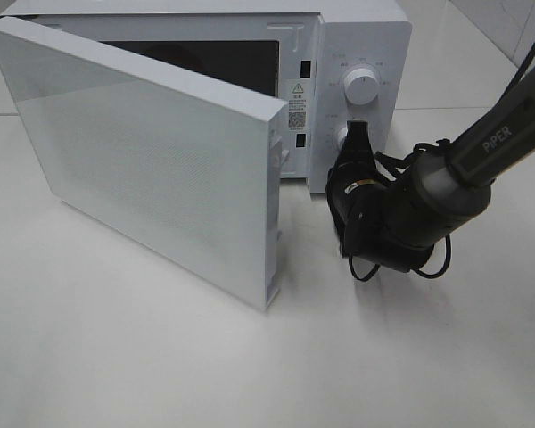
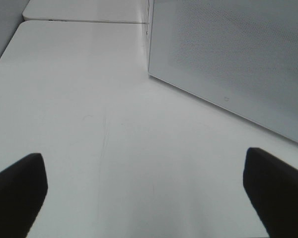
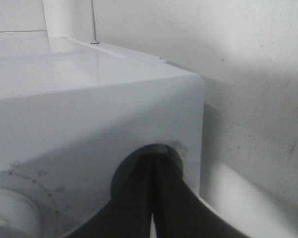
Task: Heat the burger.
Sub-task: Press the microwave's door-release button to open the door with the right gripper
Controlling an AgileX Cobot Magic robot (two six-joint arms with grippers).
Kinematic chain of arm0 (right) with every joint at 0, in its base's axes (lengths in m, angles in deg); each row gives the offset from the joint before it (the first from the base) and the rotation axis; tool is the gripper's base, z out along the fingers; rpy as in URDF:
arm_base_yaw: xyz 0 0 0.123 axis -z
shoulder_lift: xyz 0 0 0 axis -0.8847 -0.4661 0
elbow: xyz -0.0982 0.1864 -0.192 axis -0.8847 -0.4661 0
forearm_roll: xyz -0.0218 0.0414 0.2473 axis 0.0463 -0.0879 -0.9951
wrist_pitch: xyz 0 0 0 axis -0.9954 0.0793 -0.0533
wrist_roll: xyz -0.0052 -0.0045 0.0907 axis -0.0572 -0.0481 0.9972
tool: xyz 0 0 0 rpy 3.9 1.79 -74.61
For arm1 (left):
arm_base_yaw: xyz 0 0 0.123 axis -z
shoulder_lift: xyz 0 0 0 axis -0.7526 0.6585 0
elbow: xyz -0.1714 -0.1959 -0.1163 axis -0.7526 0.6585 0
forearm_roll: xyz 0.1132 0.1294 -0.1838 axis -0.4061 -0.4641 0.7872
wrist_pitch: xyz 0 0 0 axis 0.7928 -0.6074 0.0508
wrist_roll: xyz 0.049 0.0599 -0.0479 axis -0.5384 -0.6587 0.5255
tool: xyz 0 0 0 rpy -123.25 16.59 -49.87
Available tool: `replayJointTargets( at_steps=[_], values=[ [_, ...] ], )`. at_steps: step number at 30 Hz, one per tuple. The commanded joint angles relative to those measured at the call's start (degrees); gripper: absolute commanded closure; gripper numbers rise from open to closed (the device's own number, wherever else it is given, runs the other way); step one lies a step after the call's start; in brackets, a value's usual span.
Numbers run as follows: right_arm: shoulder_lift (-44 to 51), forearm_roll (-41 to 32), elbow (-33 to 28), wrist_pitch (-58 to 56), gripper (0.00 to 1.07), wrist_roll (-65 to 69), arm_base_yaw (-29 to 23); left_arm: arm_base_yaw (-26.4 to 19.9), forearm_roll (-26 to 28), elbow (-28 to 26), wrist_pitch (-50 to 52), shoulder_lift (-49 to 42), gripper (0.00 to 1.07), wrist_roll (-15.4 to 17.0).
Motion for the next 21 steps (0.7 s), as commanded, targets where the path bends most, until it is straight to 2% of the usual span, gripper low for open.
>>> replayJointTargets(
  at_steps=[1,10,17,21],
  values=[
    [0.06,7.22,5.73,10.37,1.07,-0.97,2.01,-0.11,-0.17,0.11,0.06,-1.09,0.06,0.00],
    [3.27,5.79,2.64,5.21,1.07,-2.35,2.01,-0.11,-0.17,0.11,0.06,-1.09,0.06,0.00],
    [6.93,6.07,-1.43,-5.84,1.07,-2.29,1.95,-0.11,-0.17,0.11,0.06,-1.09,0.06,0.00],
    [8.37,6.53,-2.92,-6.99,1.07,-2.58,1.95,-0.11,-0.17,0.11,0.06,-1.09,0.06,0.00]
  ],
)
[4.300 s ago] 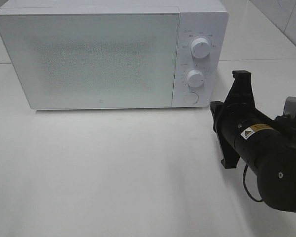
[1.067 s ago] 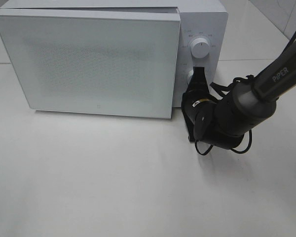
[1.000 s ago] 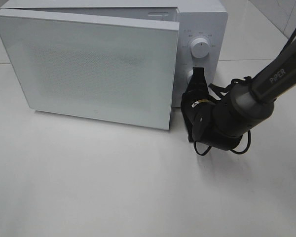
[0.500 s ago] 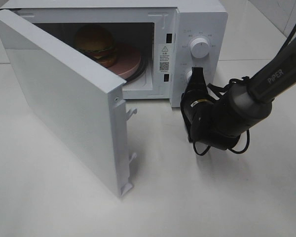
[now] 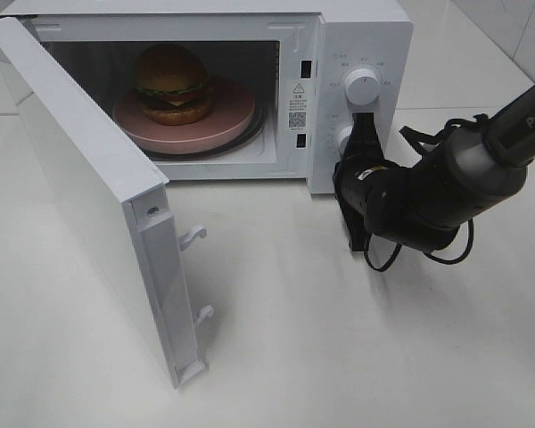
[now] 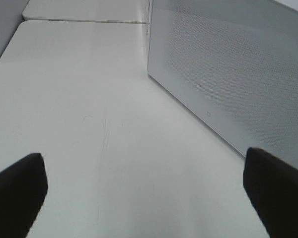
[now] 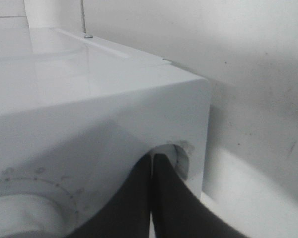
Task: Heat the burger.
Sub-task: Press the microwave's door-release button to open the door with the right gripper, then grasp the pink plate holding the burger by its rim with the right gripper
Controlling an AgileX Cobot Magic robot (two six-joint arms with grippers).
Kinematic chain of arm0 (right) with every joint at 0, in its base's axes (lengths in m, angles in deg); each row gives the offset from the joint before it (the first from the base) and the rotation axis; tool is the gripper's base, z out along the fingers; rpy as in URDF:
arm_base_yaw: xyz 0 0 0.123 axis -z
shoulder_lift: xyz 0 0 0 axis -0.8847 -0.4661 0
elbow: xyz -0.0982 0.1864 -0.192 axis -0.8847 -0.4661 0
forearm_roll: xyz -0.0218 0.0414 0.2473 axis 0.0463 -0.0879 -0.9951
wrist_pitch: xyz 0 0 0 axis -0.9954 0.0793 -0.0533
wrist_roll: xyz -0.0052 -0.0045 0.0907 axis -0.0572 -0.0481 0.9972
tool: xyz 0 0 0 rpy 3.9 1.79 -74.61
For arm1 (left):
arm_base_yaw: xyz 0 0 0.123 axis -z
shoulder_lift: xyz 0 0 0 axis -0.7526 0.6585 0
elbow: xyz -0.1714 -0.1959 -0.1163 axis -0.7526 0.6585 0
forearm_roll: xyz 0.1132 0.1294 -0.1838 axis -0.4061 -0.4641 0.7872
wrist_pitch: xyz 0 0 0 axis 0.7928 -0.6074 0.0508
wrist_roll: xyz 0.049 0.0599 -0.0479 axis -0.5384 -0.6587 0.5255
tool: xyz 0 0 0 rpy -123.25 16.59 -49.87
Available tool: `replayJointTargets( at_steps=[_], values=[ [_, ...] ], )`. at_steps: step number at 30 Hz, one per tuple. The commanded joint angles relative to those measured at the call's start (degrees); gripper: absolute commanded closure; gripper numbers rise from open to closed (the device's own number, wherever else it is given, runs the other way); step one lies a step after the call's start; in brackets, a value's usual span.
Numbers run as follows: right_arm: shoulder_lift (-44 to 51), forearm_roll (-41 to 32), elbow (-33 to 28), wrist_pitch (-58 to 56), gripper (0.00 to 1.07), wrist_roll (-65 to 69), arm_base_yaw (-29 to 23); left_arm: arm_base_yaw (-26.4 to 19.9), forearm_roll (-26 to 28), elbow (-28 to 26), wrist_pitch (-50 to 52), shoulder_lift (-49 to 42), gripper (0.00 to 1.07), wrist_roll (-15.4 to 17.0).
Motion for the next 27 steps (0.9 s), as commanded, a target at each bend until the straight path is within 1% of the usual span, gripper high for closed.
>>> replayJointTargets(
  at_steps=[1,8,12,16,17,19,20,21,22,24,25,26,27],
  values=[
    [3.27,3.44,-0.63,1.20,1.07,-1.09,0.17,-0.11,-0.17,0.11,0.06,-1.09,0.06,0.00],
    [6.30,5.04,-4.30,-5.96,1.07,-1.66,0.17,-0.11,-0.17,0.11,0.06,-1.09,0.06,0.00],
    [9.45,5.73,-7.10,-11.00,1.07,-6.82,0.17,-0.11,-0.17,0.11,0.06,-1.09,0.06,0.00],
    [11.75,5.84,-8.54,-14.38,1.07,-10.54,0.23,-0.11,-0.17,0.11,0.06,-1.09,0.06,0.00],
    [13.52,5.79,-9.45,-16.96,1.07,-13.81,0.23,-0.11,-0.17,0.11,0.06,-1.09,0.06,0.00],
    [14.15,5.79,-9.74,-18.16,1.07,-15.76,0.23,-0.11,-0.17,0.11,0.06,-1.09,0.06,0.00],
    [15.70,5.79,-9.85,-21.77,1.07,-20.34,0.23,-0.11,-0.17,0.11,0.06,-1.09,0.06,0.00],
    [15.70,5.79,-9.85,-21.77,1.07,-20.34,0.23,-0.11,-0.17,0.11,0.06,-1.09,0.06,0.00],
    [17.42,5.79,-9.85,-25.55,1.07,-26.18,0.23,-0.11,-0.17,0.11,0.06,-1.09,0.06,0.00],
    [18.05,5.79,-9.85,-27.39,1.07,-28.59,0.23,-0.11,-0.17,0.11,0.06,-1.09,0.06,0.00],
    [19.37,5.79,-9.85,-30.65,1.07,-34.89,0.23,-0.11,-0.17,0.11,0.06,-1.09,0.06,0.00],
    [19.37,5.79,-9.85,-30.65,1.07,-34.89,0.23,-0.11,-0.17,0.11,0.06,-1.09,0.06,0.00],
    [19.88,5.79,-9.85,-32.37,1.07,-37.93,0.23,-0.11,-0.17,0.11,0.06,-1.09,0.06,0.00]
  ],
)
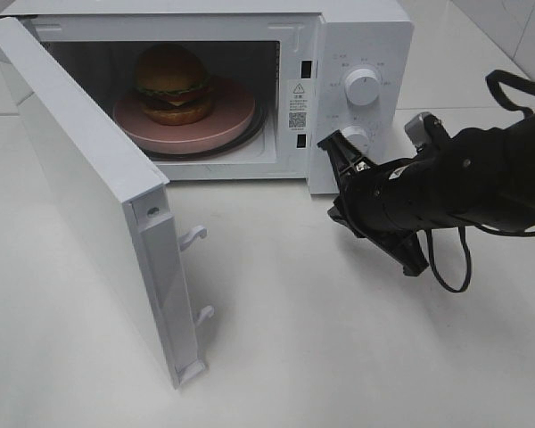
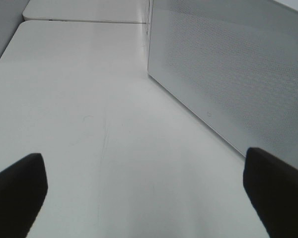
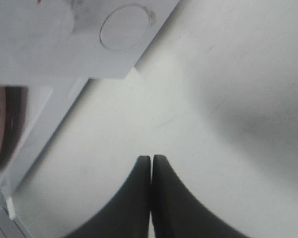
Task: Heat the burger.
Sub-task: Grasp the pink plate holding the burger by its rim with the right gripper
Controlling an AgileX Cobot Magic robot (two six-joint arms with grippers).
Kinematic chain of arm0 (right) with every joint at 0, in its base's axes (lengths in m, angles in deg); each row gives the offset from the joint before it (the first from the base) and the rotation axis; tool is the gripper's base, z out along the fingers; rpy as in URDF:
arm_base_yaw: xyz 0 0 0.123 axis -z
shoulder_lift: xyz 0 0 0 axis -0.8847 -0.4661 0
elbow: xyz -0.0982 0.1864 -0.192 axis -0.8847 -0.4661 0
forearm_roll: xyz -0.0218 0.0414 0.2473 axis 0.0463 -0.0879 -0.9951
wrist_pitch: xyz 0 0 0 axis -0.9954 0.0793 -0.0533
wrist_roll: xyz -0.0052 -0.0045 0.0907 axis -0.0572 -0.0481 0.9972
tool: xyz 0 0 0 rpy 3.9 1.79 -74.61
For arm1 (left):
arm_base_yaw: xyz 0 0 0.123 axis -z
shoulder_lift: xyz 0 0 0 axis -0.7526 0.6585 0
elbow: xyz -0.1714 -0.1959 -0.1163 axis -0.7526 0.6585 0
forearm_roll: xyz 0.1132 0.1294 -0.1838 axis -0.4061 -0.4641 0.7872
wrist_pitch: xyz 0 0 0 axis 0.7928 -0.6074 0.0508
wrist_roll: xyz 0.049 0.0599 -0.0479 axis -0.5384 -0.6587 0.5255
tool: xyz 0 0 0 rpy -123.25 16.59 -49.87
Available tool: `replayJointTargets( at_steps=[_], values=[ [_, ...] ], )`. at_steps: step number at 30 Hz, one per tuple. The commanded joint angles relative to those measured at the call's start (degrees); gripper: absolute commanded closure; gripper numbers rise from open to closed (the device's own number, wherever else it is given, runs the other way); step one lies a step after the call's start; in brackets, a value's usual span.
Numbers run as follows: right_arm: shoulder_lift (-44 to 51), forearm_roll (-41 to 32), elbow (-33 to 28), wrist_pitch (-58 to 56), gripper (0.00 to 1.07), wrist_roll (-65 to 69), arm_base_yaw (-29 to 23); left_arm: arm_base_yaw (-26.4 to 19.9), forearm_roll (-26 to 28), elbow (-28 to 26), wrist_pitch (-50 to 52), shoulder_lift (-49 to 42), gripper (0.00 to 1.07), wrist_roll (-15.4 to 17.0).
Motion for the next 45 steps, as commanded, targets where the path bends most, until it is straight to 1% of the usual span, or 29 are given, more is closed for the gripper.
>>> replayJointTargets(
  at_steps=[1,2,4,7,8,10,11,14,16,17,24,26,29,30,31,32,35,37,40,42,43,45],
  values=[
    [2.23,0.63,0.17,-6.93,1.07,-11.17,0.06,-0.11,-0.17,0.11,0.06,-1.09,0.06,0.00],
    [2.23,0.63,0.17,-6.93,1.07,-11.17,0.06,-0.11,-0.17,0.11,0.06,-1.09,0.06,0.00],
    [3.09,1.20,0.29,-11.86,1.07,-17.76,0.06,-0.11,-0.17,0.11,0.06,-1.09,0.06,0.00],
    [3.72,2.41,0.29,-14.84,1.07,-21.37,0.34,-0.11,-0.17,0.11,0.06,-1.09,0.06,0.00],
    [4.30,4.01,0.29,-17.88,1.07,-25.04,0.80,-0.11,-0.17,0.11,0.06,-1.09,0.06,0.00],
    [4.64,5.39,0.29,-19.02,1.07,-26.87,1.03,-0.11,-0.17,0.11,0.06,-1.09,0.06,0.00],
    [5.39,8.31,0.29,-20.91,1.07,-29.79,1.38,-0.11,-0.17,0.11,0.06,-1.09,0.06,0.00],
    [6.76,11.57,0.29,-23.95,1.07,-34.43,1.38,-0.11,-0.17,0.11,0.06,-1.09,0.06,0.00],
    [7.16,11.97,0.29,-24.75,1.06,-35.98,1.38,-0.11,-0.17,0.11,0.06,-1.09,0.06,0.00],
    [8.19,12.61,0.29,-26.99,1.06,-38.96,1.38,-0.11,-0.17,0.11,0.06,-1.09,0.06,0.00],
    [10.60,12.61,0.46,-34.21,1.04,-47.84,1.38,-0.11,-0.17,0.11,0.06,-1.09,0.06,0.00],
    [10.66,13.41,2.98,-42.63,1.04,-55.18,1.38,-0.11,-0.17,0.11,0.06,-1.09,0.06,0.00],
    [10.66,13.92,3.61,-44.35,1.04,-56.95,1.38,-0.11,-0.17,0.11,0.06,-1.09,0.06,0.00],
    [10.66,15.36,5.33,-48.47,1.04,-61.54,1.38,-0.11,-0.17,0.11,0.06,-1.09,0.06,0.00],
    [10.66,15.87,6.02,-50.13,1.04,-63.48,1.38,-0.11,-0.17,0.11,0.06,-1.09,0.06,0.00],
    [10.66,16.84,7.56,-52.60,1.04,-68.58,1.38,-0.11,-0.17,0.11,0.06,-1.09,0.06,0.00],
    [10.66,17.42,8.31,-53.97,1.04,-71.10,1.38,-0.11,-0.17,0.11,0.06,-1.09,0.06,0.00],
    [10.66,18.74,10.60,-58.44,1.04,-81.02,1.38,-0.11,-0.17,0.11,0.06,-1.09,0.06,0.00],
    [10.66,19.25,11.12,-59.36,1.04,-83.71,1.38,-0.11,-0.17,0.11,0.06,-1.09,0.06,0.00],
    [10.66,21.83,12.78,-60.96,1.03,-93.74,1.38,-0.11,-0.17,0.11,0.06,-1.09,0.06,0.00],
    [10.66,21.83,12.78,-60.96,1.03,-93.74,1.38,-0.11,-0.17,0.11,0.06,-1.09,0.06,0.00],
    [10.66,23.72,13.46,-60.96,1.03,-101.99,1.38,-0.11,-0.17,0.11,0.06,-1.09,0.06,0.00]
  ],
)
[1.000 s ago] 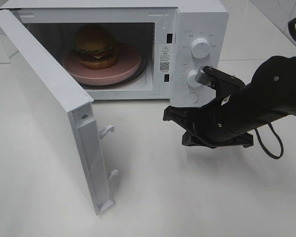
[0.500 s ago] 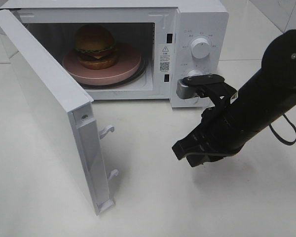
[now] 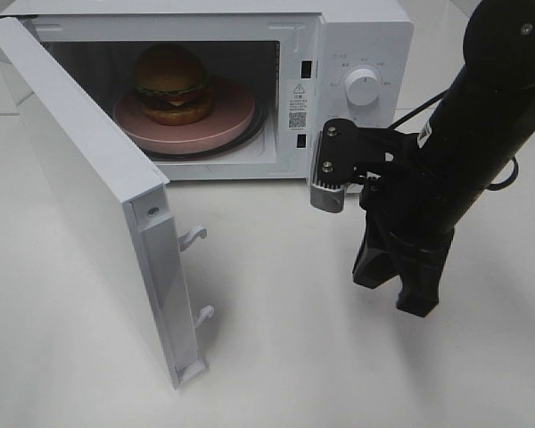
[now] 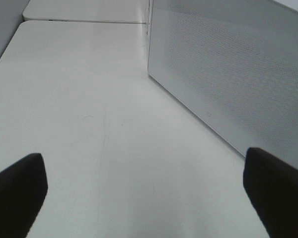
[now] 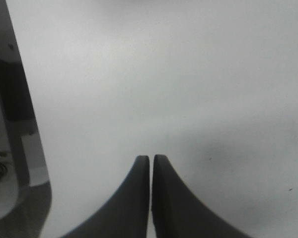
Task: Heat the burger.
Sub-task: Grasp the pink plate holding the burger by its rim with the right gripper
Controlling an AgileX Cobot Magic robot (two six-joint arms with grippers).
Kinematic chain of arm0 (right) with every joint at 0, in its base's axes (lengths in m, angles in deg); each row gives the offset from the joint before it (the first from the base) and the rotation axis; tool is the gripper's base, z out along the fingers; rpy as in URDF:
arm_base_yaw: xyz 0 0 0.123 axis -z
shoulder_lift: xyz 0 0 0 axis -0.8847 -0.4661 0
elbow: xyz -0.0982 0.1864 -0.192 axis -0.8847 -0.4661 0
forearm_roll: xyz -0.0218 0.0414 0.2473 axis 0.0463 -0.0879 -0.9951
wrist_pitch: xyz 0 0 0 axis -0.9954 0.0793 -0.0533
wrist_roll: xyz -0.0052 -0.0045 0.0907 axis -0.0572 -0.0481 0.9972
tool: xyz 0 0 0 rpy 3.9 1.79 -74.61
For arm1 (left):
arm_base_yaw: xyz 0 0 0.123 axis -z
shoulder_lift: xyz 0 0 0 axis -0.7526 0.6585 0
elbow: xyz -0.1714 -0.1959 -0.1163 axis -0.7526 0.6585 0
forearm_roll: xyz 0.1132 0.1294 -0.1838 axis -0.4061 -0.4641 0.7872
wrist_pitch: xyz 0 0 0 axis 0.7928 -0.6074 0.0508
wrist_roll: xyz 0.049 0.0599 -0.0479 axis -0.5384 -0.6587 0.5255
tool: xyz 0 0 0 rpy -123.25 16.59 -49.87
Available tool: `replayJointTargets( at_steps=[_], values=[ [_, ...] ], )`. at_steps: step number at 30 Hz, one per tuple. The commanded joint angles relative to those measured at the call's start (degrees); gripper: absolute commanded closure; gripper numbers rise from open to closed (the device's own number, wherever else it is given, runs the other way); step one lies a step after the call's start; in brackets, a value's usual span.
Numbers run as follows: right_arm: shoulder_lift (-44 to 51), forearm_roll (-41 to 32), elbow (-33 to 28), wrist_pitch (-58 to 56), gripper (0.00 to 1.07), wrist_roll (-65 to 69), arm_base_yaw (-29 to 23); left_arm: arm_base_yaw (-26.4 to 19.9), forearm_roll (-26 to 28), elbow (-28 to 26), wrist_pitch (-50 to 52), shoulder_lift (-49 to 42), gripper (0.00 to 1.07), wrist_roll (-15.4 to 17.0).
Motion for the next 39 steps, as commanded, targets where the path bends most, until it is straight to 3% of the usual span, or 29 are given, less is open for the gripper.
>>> replayJointTargets(
  at_steps=[1,11,21,27,28,30,31,32,34,35,36,38,39],
  values=[
    [0.57,1.72,0.80,-1.15,1.03,-8.19,0.29,-0.11,-0.17,0.11,0.06,-1.09,0.06,0.00],
    [0.57,6.70,1.15,-0.74,1.00,-30.83,0.29,-0.11,-0.17,0.11,0.06,-1.09,0.06,0.00],
    [0.57,13.52,1.15,3.67,0.93,-32.83,0.23,-0.11,-0.17,0.11,0.06,-1.09,0.06,0.00],
    [0.57,14.90,1.72,6.25,0.81,-32.83,0.11,-0.11,-0.17,0.11,0.06,-1.09,0.06,0.00],
    [0.57,15.36,2.35,7.33,0.73,-32.72,-0.63,-0.11,-0.17,0.11,0.06,-1.09,0.06,0.00],
    [0.57,15.93,2.52,8.02,0.68,-32.37,-1.09,-0.11,-0.17,0.11,0.06,-1.09,0.06,0.00],
    [0.57,16.44,3.44,8.94,0.56,-30.42,-1.95,-0.11,-0.17,0.11,0.06,-1.09,0.06,0.00],
    [0.57,16.44,3.44,8.94,0.56,-30.42,-1.95,-0.11,-0.17,0.11,0.06,-1.09,0.06,0.00],
    [0.29,16.44,5.39,9.17,0.36,-25.15,-3.44,-0.11,-0.17,0.11,0.06,-1.09,0.06,0.00],
    [0.29,16.44,5.39,9.17,0.36,-25.15,-3.44,-0.11,-0.17,0.11,0.06,-1.09,0.06,0.00],
    [-0.17,16.44,6.76,9.97,0.22,-22.00,-4.41,-0.11,-0.17,0.11,0.06,-1.09,0.06,0.00],
    [-0.40,16.56,7.51,10.20,0.17,-20.51,-4.76,-0.11,-0.17,0.11,0.06,-1.09,0.06,0.00],
    [-1.32,17.70,9.11,10.31,0.07,-18.16,-5.50,-0.11,-0.17,0.11,0.06,-1.09,0.06,0.00]
  ],
)
